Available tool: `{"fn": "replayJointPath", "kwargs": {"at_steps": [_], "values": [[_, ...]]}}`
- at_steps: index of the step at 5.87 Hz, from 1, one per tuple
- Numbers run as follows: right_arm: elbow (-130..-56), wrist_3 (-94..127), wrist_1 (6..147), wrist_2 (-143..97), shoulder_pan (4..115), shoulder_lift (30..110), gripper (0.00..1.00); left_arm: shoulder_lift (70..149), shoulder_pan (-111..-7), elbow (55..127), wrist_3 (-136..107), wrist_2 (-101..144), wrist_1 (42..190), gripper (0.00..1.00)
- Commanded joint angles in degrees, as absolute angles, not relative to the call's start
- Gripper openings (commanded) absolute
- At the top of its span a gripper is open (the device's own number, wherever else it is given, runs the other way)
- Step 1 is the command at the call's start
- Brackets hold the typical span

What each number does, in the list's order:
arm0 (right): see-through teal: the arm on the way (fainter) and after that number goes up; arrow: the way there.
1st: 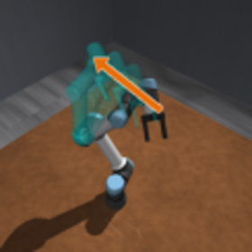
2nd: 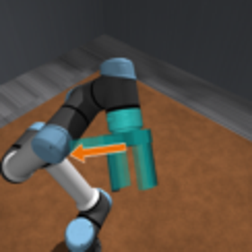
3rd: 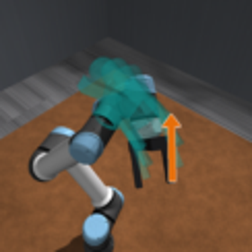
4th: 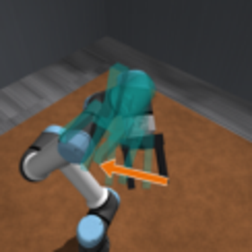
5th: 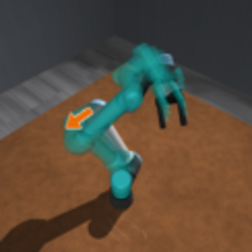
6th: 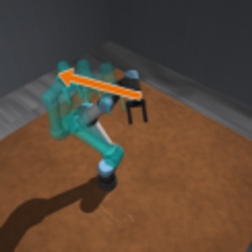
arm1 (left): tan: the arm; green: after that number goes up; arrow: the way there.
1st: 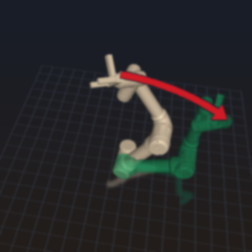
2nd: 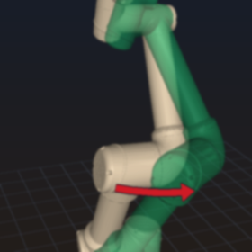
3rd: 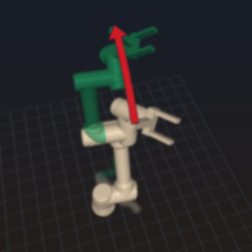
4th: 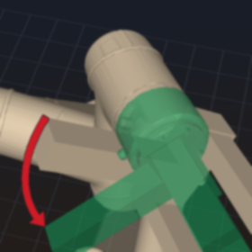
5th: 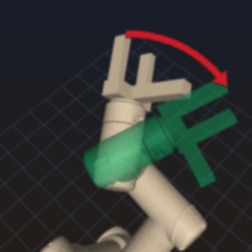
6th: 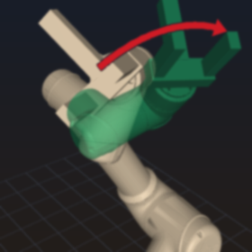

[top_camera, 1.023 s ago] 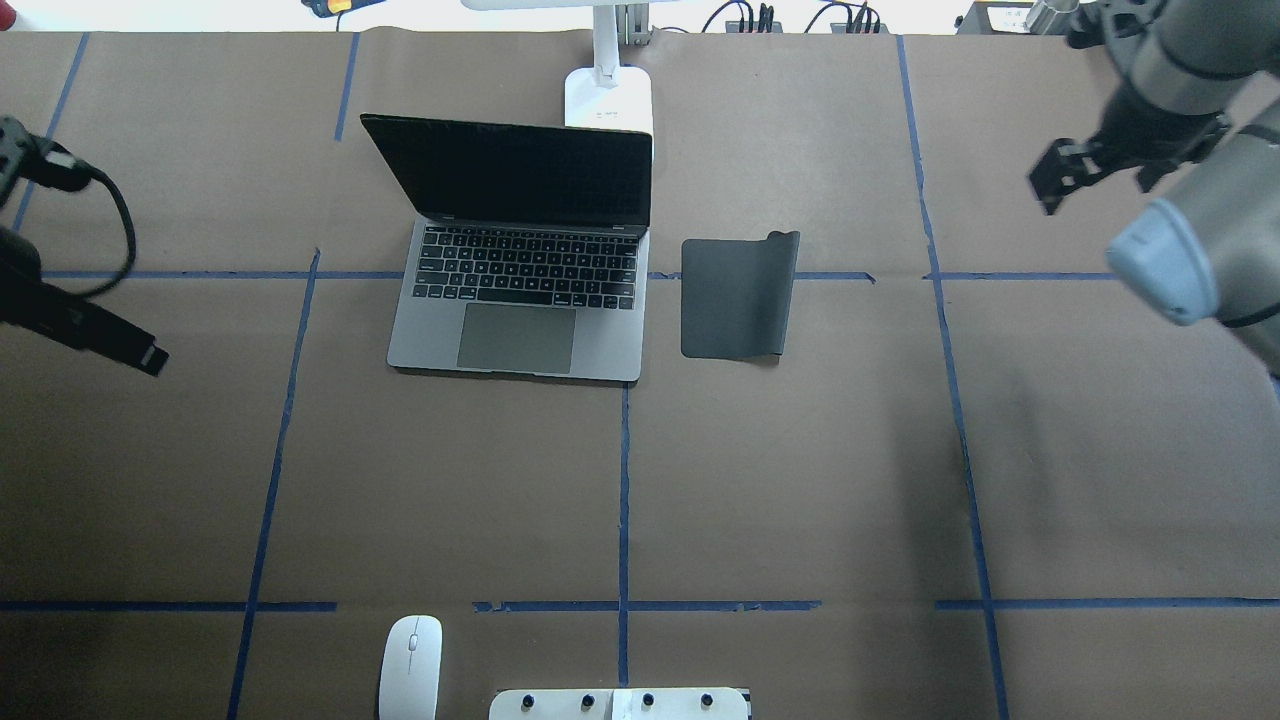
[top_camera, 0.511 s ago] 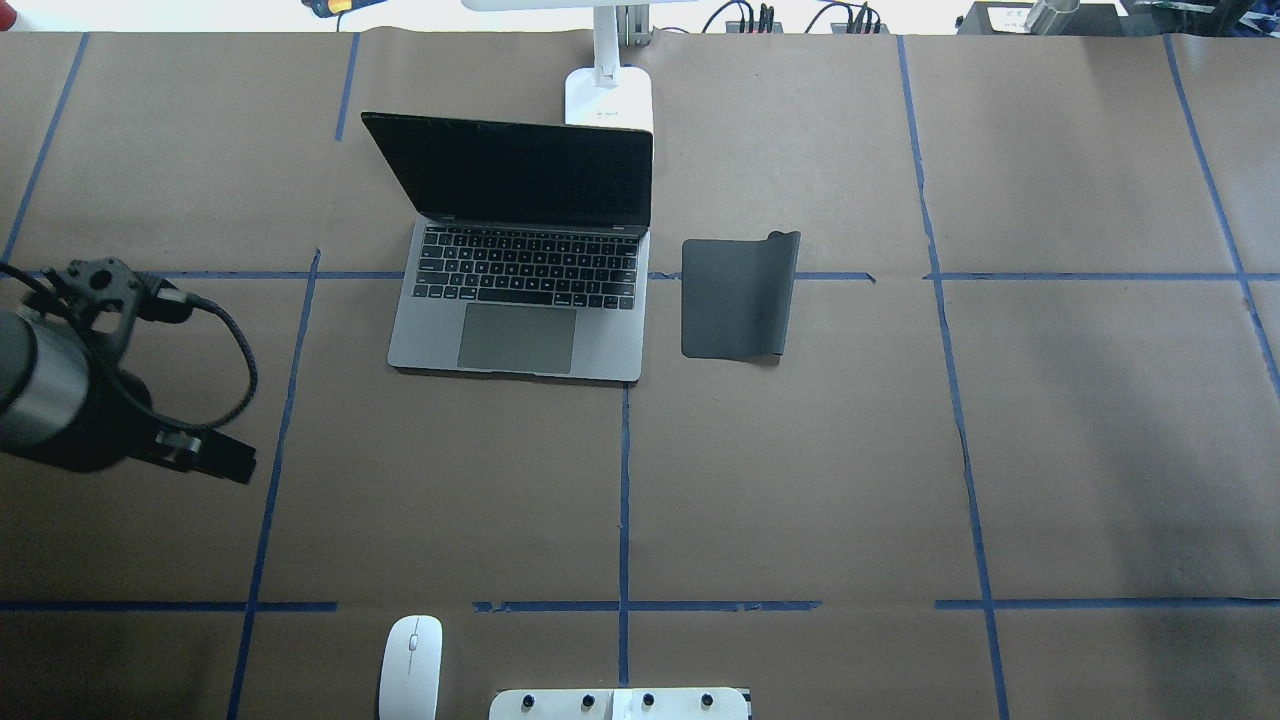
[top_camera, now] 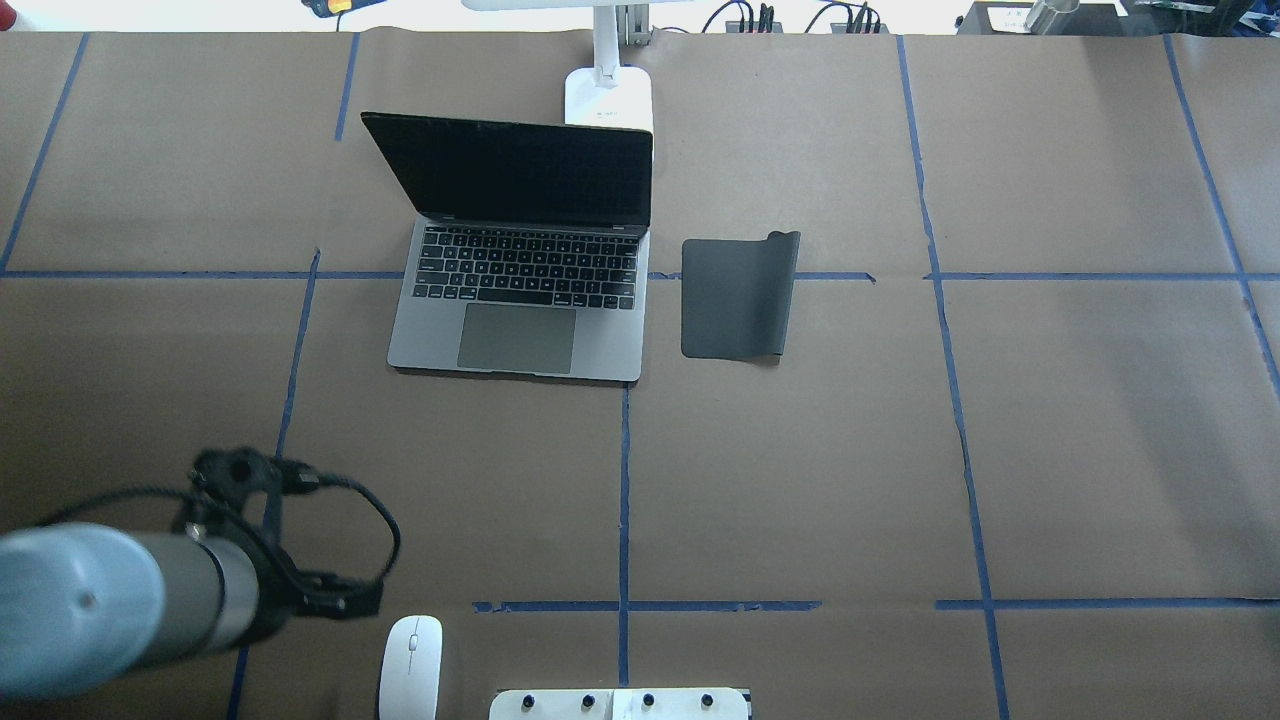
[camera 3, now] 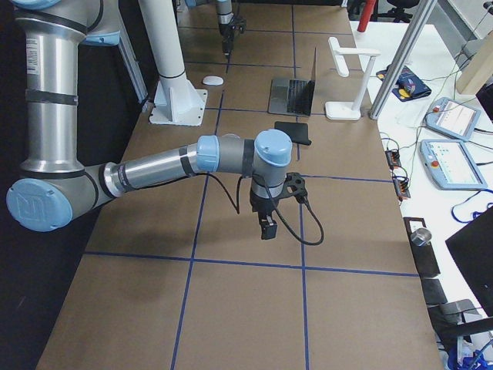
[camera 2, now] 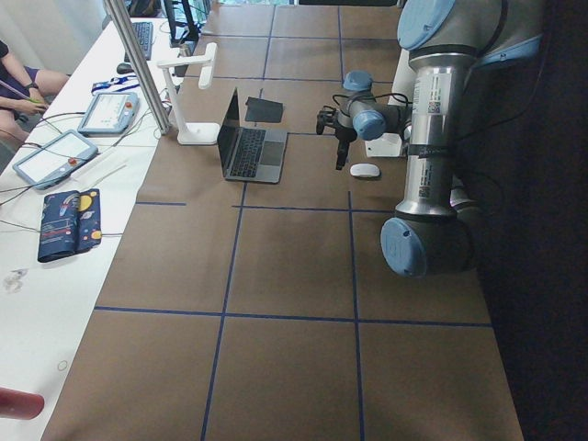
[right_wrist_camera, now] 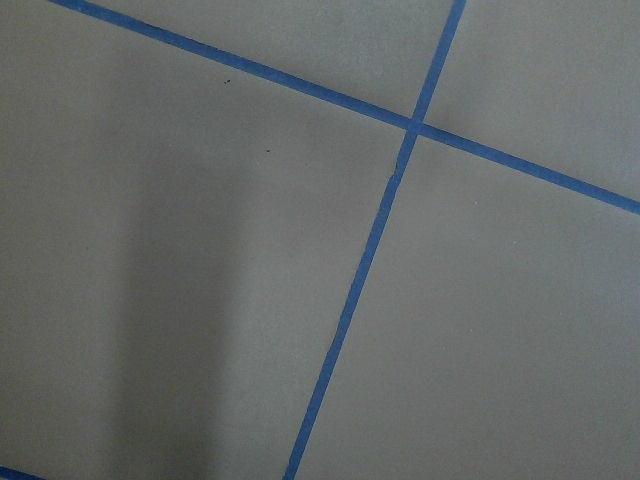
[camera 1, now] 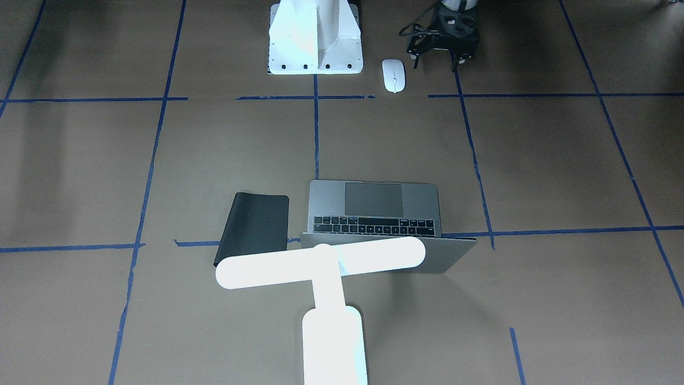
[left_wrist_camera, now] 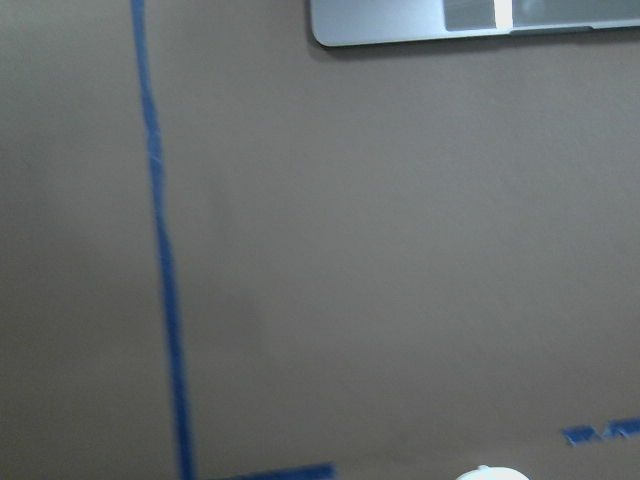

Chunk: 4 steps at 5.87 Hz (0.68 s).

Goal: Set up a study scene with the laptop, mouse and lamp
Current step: 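Lower the left gripper onto the white mouse and grasp it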

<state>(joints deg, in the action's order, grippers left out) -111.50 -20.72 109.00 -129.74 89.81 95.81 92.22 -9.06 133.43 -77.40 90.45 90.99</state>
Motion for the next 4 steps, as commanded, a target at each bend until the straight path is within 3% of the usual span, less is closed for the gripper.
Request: {"fn": "replayJointPath", "kwargs": {"at_steps": [1,4], "values": [[-110.9,-20.8,108.6,-130.0,90.1,96.7,1.00,95.5,0.9,128.5,-85.2,81.9,91.3,1.00],[-111.1,-20.7,108.6,-130.0,90.2,96.7,1.00,99.7,2.5,122.1,-87.4,80.5,93.3,1.00]]}}
